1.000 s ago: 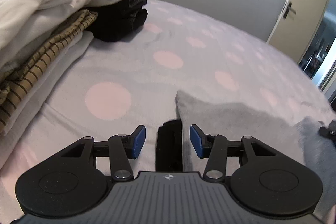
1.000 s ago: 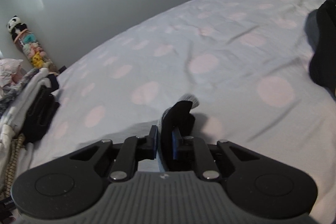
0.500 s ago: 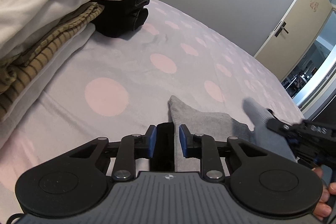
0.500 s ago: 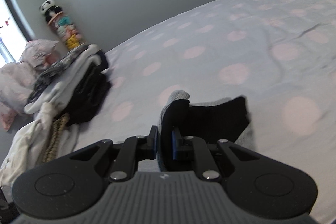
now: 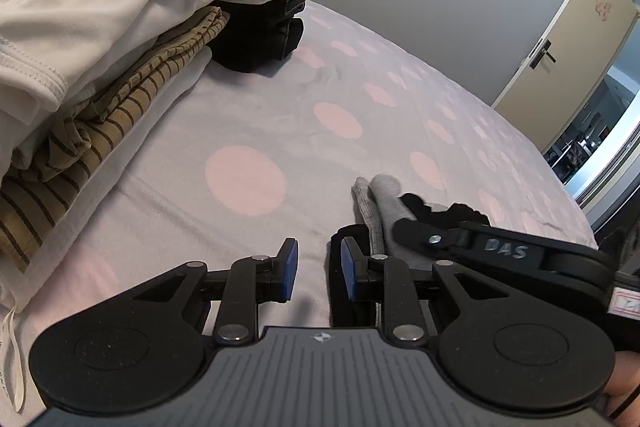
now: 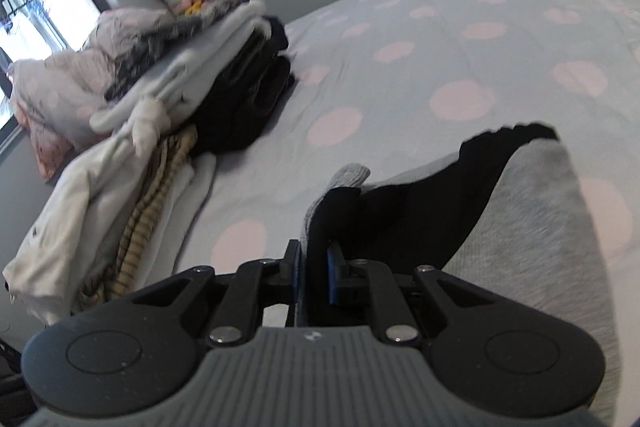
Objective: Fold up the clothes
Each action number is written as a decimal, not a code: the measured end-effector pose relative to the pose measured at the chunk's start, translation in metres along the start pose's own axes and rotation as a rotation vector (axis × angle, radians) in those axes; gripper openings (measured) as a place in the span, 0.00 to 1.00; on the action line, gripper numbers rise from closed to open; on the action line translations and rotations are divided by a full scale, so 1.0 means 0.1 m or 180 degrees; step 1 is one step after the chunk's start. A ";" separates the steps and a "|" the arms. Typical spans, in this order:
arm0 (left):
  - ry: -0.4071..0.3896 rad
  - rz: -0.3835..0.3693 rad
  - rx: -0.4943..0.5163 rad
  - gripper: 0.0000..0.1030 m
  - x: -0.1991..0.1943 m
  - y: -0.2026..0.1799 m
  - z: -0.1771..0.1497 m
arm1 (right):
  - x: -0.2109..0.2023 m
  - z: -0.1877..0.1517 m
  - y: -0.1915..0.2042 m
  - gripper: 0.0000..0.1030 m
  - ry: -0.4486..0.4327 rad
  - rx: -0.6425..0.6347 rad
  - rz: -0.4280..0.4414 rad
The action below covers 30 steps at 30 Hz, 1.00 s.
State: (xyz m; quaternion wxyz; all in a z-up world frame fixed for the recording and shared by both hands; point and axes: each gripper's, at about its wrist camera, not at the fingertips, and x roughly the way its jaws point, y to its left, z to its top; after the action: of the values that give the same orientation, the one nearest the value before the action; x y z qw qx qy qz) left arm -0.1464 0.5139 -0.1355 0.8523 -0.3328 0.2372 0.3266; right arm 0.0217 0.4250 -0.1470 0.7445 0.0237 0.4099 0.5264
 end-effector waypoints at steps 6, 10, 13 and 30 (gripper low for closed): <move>0.0027 0.0038 0.0023 0.27 0.01 -0.03 -0.02 | 0.24 -0.08 0.03 0.17 0.0187 -0.0067 -0.0020; 0.0038 0.0100 0.0063 0.27 0.00 -0.07 -0.02 | 0.24 -0.05 0.03 0.25 0.0256 -0.0086 0.0037; 0.0055 0.0084 0.0086 0.27 -0.06 -0.10 -0.03 | 0.09 0.01 0.05 0.32 0.0244 -0.0083 0.0119; 0.0647 -0.0141 0.0562 0.27 -0.40 -0.37 -0.53 | -0.95 -0.10 -0.45 0.47 0.0215 -0.0930 -0.0051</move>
State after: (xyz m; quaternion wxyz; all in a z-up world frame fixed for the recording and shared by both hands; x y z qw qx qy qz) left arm -0.1570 0.4387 -0.1309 0.8568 -0.2930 0.3427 0.2501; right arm 0.0398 0.3249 -0.1192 0.7300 -0.1058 0.3539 0.5751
